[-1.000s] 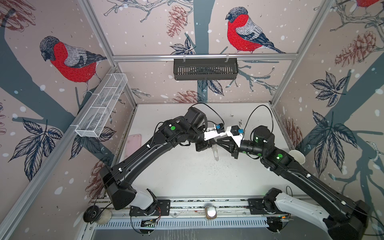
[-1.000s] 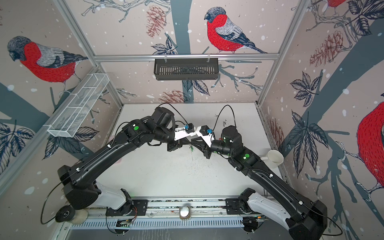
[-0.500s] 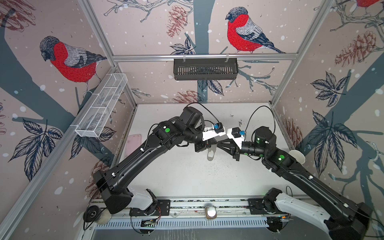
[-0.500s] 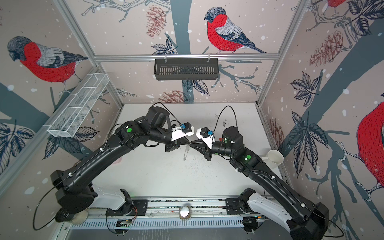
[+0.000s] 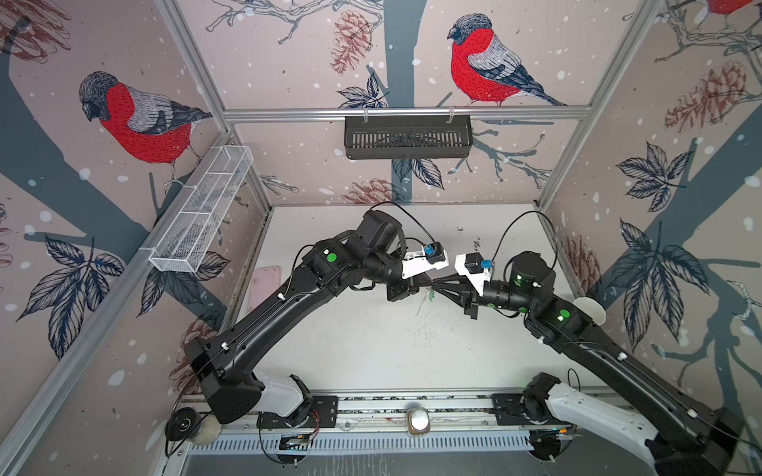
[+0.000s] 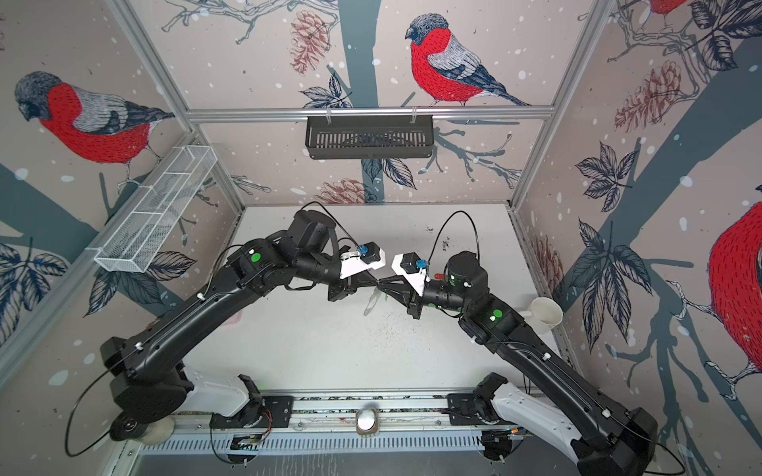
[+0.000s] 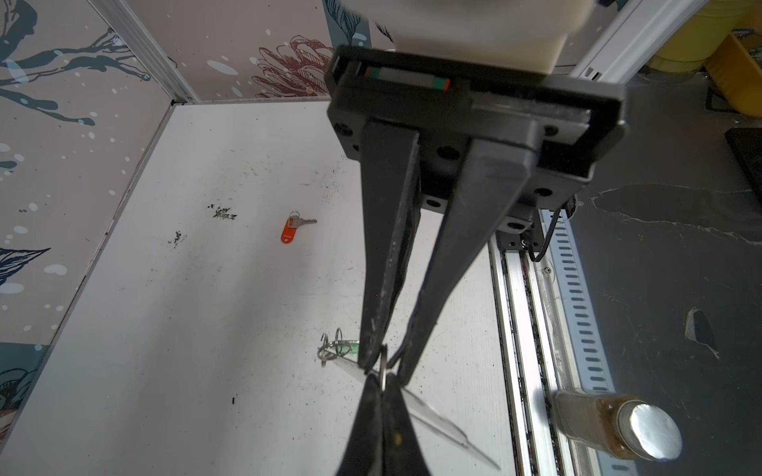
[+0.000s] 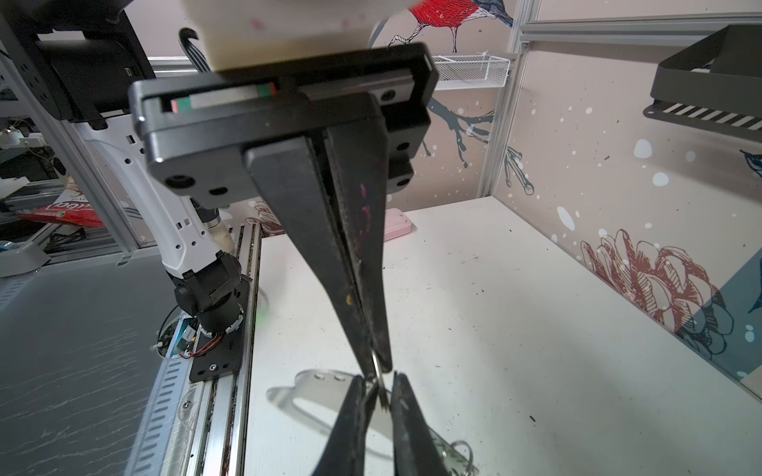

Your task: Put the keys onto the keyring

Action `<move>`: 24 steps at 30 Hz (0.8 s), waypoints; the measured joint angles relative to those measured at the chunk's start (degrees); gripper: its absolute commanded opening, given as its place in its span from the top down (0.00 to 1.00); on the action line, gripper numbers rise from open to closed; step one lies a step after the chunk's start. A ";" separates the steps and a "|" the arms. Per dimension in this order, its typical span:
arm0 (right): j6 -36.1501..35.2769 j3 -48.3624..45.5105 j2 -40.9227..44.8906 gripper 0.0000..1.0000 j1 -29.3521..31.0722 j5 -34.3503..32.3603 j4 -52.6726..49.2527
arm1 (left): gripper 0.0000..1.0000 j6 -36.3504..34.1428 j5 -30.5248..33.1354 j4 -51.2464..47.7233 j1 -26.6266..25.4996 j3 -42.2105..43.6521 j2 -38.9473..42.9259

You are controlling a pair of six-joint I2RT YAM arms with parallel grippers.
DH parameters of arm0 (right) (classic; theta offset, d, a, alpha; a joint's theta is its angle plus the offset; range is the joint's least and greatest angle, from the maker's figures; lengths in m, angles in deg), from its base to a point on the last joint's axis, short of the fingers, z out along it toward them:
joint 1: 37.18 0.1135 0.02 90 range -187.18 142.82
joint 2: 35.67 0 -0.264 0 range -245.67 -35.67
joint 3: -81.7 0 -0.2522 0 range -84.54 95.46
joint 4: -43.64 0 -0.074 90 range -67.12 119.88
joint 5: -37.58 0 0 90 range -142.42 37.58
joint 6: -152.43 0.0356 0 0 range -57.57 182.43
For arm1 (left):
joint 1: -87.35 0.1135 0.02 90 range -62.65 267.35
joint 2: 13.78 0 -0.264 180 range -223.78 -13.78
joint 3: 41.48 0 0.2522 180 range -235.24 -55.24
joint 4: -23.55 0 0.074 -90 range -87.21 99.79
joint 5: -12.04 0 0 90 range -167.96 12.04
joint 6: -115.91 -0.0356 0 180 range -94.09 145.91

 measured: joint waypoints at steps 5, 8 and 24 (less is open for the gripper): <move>-0.24 0.20 -0.20 0.88 0.02 0.17 -0.07 | 1.00 -0.02 -0.17 -0.09 0.00 -0.39 0.04; -0.96 0.44 -0.20 0.93 0.02 0.15 -0.44 | 1.00 -0.02 -0.22 -0.26 0.00 -0.42 -0.17; -0.79 -1.01 1.66 1.00 0.02 -1.07 0.90 | 0.80 1.79 0.50 3.78 -0.04 2.01 2.19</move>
